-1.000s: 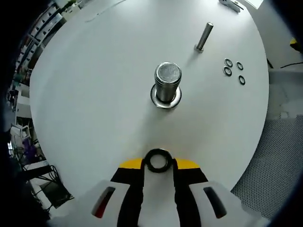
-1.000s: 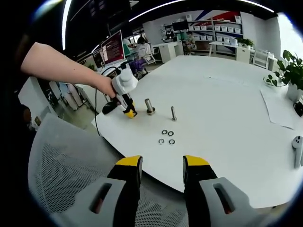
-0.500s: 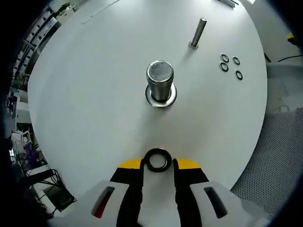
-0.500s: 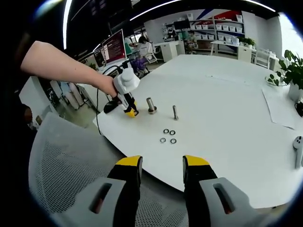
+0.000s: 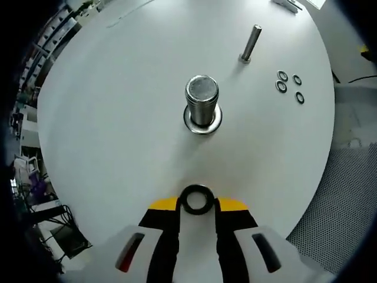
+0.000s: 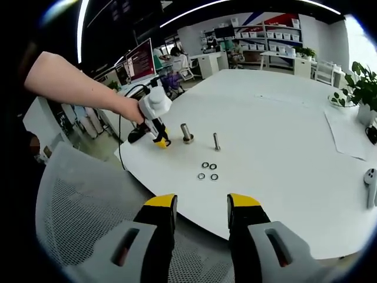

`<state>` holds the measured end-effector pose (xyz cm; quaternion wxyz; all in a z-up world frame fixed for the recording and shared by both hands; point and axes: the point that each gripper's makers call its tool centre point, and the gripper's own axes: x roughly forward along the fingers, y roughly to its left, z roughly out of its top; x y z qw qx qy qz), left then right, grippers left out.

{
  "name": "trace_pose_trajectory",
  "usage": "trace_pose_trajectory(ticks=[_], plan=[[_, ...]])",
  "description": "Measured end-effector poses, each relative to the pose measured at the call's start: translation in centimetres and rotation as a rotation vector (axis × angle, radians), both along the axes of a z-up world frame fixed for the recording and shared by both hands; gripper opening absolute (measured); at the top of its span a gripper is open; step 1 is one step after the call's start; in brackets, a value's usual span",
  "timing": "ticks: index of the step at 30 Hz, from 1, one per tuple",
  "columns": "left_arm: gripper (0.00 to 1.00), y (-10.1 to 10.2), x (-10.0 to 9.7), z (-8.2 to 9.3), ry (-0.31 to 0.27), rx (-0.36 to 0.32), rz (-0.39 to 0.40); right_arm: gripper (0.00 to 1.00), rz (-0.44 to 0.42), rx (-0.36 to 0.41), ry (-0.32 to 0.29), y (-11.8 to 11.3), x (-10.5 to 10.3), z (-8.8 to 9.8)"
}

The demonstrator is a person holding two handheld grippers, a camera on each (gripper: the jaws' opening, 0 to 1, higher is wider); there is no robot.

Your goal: Place the washer onto the threaded stud by aligning its center hole with the stud, sliding it down to the base, and recovering from edge contact or off-axis alignment until the washer reaches the visible bottom stop.

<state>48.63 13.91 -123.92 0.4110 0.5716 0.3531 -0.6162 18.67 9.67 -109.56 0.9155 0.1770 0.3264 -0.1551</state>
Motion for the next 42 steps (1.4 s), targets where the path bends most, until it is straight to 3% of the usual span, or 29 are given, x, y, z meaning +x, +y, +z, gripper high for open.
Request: trace_pose_trajectory(ticks=[7,13,15,21,27,33,42], plan=[[0.19,0.1,0.9,-0.3,0.059,-0.076,0.073,0.37,-0.012,-0.004,-0.005,-0.2,0.0,0.0],[0.19,0.2,0.8,-0.3,0.057,-0.088,0.072,0.37,-0.01,-0.005,-0.003,-0.1,0.0,0.1],[0.19,0.3,0.2,0.1,0.057,-0.084,0.066,0.37,-0.004,-0.006,0.0,0.0,0.2,0.1],[0.19,0.3,1.1,-0.7,0.06,-0.077,0.033,0.37,-0.008,-0.007,0.003,-0.2,0.0,-0.1],[0.19,1.3,0.4,0.3,0.052,-0.06,0.017,0.37,-0.006,-0.01,0.01,-0.1,-0.1,0.1],[0.19,0.8,1.3,-0.2,0.048,-0.054,-0.001,0.37,-0.015,-0.014,0.006,-0.4,-0.2,0.0],[0.19,-0.5,0.6,1.8,0.072,-0.096,-0.031,0.37,-0.017,-0.015,0.001,-0.5,-0.2,0.0]])
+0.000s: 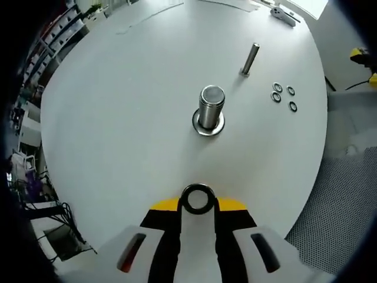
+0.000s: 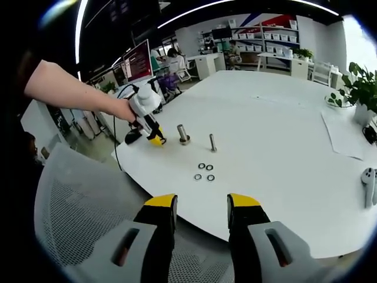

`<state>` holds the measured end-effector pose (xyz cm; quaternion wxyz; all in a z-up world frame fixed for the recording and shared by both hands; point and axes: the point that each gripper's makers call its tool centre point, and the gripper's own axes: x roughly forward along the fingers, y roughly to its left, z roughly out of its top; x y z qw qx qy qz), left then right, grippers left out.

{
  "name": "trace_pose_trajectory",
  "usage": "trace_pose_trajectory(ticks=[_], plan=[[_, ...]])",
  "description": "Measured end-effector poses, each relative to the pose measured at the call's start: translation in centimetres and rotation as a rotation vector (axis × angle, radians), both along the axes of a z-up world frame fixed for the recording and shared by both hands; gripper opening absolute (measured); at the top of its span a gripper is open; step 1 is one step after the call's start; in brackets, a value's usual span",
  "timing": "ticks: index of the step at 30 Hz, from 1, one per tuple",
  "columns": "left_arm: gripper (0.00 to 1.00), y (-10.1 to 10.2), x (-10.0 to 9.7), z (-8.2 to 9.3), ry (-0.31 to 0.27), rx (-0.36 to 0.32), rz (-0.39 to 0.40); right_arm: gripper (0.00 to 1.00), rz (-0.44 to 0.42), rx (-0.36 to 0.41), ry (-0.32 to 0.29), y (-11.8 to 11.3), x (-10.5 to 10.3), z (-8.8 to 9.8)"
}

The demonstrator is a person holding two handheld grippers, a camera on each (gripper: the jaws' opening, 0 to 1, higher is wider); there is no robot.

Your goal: Place the washer onto the threaded stud by aligning its center hole with the stud, sliding it down to the base, and recovering from edge contact or off-axis alignment until the washer reaches the visible bottom stop.

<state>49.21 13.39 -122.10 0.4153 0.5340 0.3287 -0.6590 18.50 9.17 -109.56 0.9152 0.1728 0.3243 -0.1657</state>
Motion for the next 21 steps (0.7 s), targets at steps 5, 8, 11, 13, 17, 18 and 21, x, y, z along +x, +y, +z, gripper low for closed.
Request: trace_pose_trajectory(ticks=[5,8,11,13,17,18,21], plan=[[0.19,-1.6,-0.7,1.8,0.003,-0.024,-0.05,0.37,-0.002,0.0,-0.001,0.1,0.0,0.1],[0.19,-2.3,-0.3,2.9,0.009,-0.043,-0.056,0.37,-0.001,0.0,-0.001,0.0,0.1,0.1],[0.19,-2.9,-1.7,4.4,0.014,-0.067,-0.083,0.37,-0.001,0.001,-0.002,0.0,0.0,0.2],[0.19,-3.5,-1.7,4.7,0.013,-0.076,-0.094,0.37,0.0,0.002,-0.002,0.0,0.0,0.2],[0.19,-4.8,-2.1,5.6,0.026,-0.094,-0.11,0.37,0.001,0.004,-0.004,0.1,0.0,0.1],[0.19,-5.0,-2.2,5.6,0.032,-0.096,-0.114,0.37,0.001,0.005,-0.006,0.0,0.1,0.1],[0.19,-5.2,-3.3,5.8,0.033,-0.091,-0.145,0.37,-0.004,-0.001,-0.01,0.0,0.0,0.2]])
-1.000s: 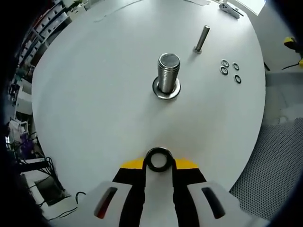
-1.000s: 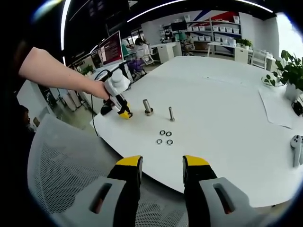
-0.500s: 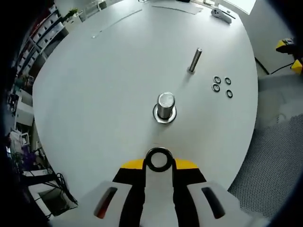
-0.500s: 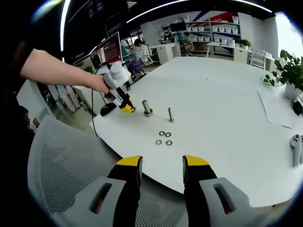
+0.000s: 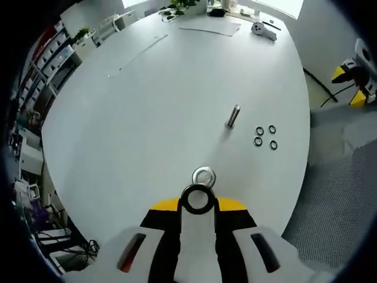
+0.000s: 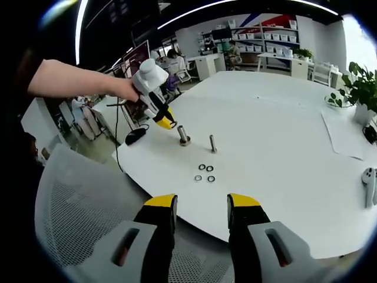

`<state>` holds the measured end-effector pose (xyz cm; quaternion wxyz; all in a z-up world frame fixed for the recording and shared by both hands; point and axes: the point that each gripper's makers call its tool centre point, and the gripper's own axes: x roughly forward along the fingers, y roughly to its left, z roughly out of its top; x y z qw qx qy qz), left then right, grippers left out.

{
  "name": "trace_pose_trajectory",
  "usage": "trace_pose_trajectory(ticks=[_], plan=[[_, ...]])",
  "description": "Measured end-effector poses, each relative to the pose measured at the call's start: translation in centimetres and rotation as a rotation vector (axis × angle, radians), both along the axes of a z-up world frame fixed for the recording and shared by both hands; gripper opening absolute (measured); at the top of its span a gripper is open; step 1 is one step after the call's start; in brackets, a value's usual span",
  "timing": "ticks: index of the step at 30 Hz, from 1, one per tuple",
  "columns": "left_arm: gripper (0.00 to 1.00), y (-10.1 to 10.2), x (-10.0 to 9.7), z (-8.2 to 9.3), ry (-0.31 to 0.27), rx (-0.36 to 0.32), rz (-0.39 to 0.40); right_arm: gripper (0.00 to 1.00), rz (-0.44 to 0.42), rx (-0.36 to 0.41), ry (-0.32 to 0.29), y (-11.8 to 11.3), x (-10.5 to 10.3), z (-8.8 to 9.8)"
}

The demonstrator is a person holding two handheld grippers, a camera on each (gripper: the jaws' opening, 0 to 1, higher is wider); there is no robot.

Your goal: Place the washer onto the threaded stud by aligning its center hole with the stud, sliding it down to the base, and recovering from edge contact or off-axis alignment until the washer reaches the visible bottom stop.

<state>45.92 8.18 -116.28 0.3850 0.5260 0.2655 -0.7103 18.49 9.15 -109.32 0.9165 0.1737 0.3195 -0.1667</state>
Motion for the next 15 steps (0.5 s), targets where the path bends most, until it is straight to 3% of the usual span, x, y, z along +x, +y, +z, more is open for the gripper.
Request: trace_pose_trajectory(ticks=[6,15], plan=[[0.19,-0.8,-1.1,0.0,0.0,-0.001,-0.025,0.37,0.0,-0.001,-0.004,0.0,0.2,0.1],[0.19,-2.0,-1.1,-0.7,-0.014,0.009,-0.045,0.37,-0.003,-0.001,-0.007,-0.1,0.1,0.1]])
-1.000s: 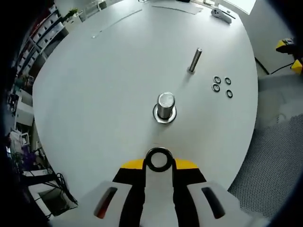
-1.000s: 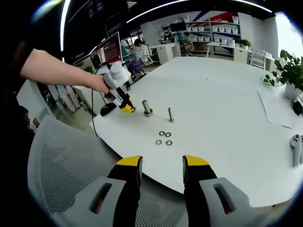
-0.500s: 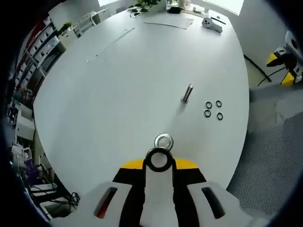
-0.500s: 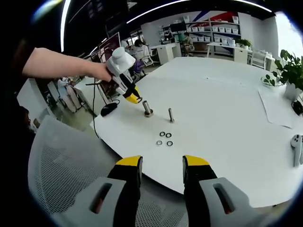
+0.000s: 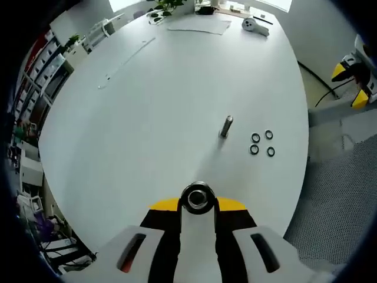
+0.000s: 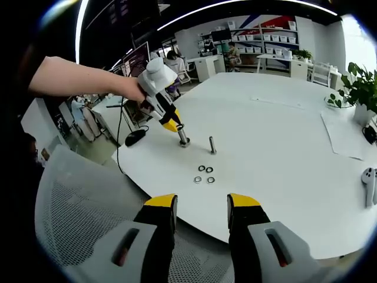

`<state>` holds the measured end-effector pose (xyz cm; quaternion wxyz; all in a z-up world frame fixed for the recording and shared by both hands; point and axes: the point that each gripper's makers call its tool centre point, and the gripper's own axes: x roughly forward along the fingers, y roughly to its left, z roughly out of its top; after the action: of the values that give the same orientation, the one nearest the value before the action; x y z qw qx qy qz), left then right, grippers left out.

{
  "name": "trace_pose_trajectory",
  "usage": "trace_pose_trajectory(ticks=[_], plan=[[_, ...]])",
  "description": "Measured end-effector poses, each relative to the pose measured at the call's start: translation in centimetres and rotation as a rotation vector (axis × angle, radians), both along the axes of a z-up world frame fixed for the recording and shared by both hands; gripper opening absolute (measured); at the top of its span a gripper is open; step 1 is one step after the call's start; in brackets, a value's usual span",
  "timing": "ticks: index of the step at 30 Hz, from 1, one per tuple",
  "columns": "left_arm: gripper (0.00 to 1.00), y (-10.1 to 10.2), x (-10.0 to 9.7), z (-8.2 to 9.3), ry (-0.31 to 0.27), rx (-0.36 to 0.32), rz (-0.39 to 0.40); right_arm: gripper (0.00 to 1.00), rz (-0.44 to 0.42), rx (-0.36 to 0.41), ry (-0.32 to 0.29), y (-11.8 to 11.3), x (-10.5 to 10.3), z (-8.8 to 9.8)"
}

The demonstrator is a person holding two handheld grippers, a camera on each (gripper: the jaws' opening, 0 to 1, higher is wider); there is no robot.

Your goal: Place the washer onto the threaded stud by aligning its center hole with the stud, sliding it down to the base, and recovering from edge contact or off-axis alignment until the washer reaches the visible bottom stop.

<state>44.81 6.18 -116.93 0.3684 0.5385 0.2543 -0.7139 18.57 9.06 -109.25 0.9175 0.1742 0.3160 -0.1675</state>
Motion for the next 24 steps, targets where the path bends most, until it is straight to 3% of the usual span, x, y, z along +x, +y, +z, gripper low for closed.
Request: trace_pose_trajectory(ticks=[7,9,11,15,24], plan=[[0.19,0.3,-0.5,-0.5,-0.032,0.025,-0.029,0.37,-0.003,0.001,-0.003,0.0,0.0,0.0],[0.19,-0.1,0.6,-1.5,-0.044,0.03,-0.038,0.37,-0.002,0.0,-0.003,0.0,0.0,0.0],[0.19,0.1,-0.2,-1.4,-0.053,0.038,-0.042,0.37,-0.002,0.002,-0.003,0.0,0.0,0.0],[0.19,-0.2,0.7,-2.7,-0.07,0.056,-0.054,0.37,-0.001,0.002,-0.002,0.1,0.0,0.0],[0.19,0.0,-0.3,-3.8,-0.098,0.089,-0.077,0.37,-0.002,0.001,0.0,0.1,-0.1,0.1]])
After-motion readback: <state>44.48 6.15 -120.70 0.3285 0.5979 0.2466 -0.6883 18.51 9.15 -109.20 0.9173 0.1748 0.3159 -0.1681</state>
